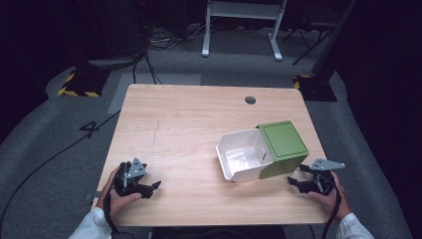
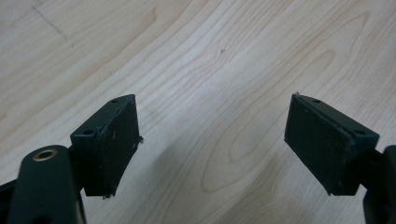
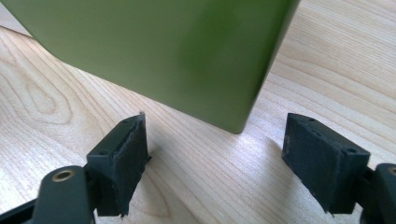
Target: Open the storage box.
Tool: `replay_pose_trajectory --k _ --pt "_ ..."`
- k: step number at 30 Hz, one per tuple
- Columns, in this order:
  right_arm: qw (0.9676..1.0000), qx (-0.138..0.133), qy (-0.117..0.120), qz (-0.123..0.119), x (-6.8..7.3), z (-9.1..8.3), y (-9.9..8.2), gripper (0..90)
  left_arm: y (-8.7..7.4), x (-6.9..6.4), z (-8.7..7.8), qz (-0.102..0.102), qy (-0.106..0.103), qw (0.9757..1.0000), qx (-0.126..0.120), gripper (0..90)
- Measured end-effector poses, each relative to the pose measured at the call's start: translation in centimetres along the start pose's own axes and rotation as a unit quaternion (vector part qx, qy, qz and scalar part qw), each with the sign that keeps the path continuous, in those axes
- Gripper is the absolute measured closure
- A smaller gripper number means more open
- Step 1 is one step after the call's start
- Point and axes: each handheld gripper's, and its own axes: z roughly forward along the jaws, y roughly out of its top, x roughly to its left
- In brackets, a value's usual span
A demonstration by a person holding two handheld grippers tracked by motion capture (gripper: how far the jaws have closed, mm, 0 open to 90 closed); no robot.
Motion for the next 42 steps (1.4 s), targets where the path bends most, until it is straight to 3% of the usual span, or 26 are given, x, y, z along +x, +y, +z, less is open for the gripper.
replay_pose_trajectory --k 3,4,6,42 --pt "1.0 0.0 0.0 0.0 0.0 0.0 0.0 22.4 -0.9 0.6 0.3 -0.018 -0.002 0.9998 0.012 18.5" --pt "1.0 0.0 0.0 0.0 0.0 0.0 0.0 22.4 -1.2 0.8 0.3 -0.032 -0.009 0.9994 0.004 17.7" --pt "1.0 0.0 0.0 0.0 0.0 0.0 0.0 22.4 -1.5 1.1 0.1 -0.042 -0.002 0.9991 0.004 17.9" --pt "1.0 0.0 -0.003 0.001 0.0 0.0 0.0 22.2 -1.3 1.3 0.3 -0.047 0.004 0.9989 0.006 16.9"
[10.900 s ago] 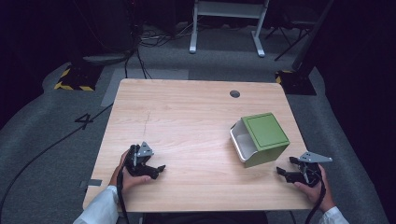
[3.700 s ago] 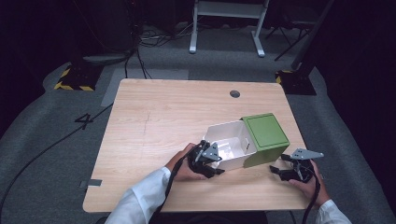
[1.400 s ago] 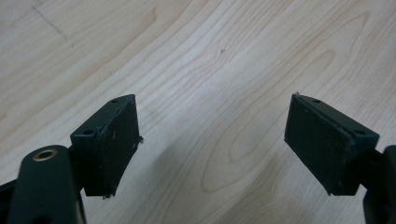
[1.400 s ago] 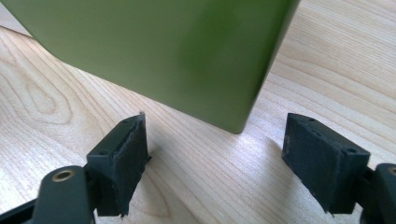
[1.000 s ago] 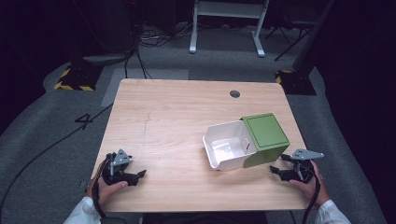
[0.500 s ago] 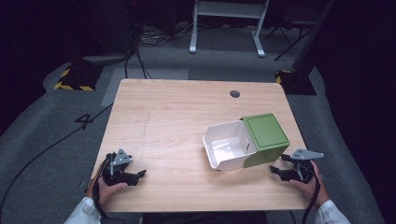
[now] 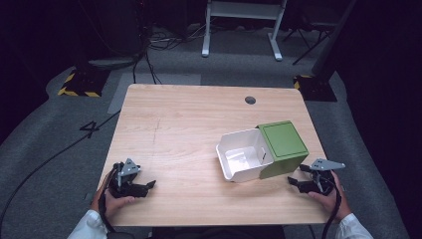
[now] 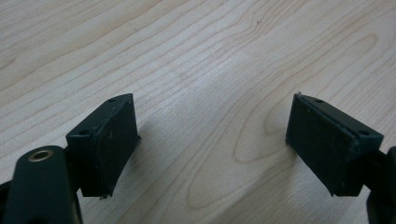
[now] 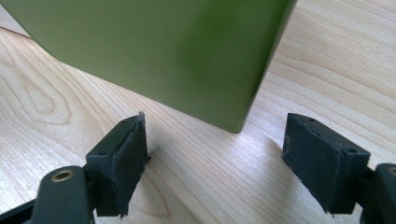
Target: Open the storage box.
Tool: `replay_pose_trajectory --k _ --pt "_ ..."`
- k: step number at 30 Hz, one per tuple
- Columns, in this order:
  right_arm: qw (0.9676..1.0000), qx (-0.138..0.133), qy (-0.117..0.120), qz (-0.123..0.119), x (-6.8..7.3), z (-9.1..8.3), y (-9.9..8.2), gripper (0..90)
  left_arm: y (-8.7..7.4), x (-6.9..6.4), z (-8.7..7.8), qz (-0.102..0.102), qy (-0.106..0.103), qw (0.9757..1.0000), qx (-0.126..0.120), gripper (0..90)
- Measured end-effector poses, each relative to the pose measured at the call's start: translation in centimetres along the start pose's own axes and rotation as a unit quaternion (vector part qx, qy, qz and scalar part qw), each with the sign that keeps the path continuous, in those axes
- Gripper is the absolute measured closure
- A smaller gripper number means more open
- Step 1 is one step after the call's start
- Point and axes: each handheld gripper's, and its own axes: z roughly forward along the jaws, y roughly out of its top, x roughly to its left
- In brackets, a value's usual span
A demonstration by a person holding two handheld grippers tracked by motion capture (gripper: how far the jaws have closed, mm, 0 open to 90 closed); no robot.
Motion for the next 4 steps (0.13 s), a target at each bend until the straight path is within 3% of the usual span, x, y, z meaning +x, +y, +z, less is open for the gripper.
replay_pose_trajectory --k 4 --pt "1.0 0.0 0.001 0.001 -0.01 0.0 0.0 22.3 0.03 0.02 0.02 0.0 0.001 1.0 0.0 16.7"
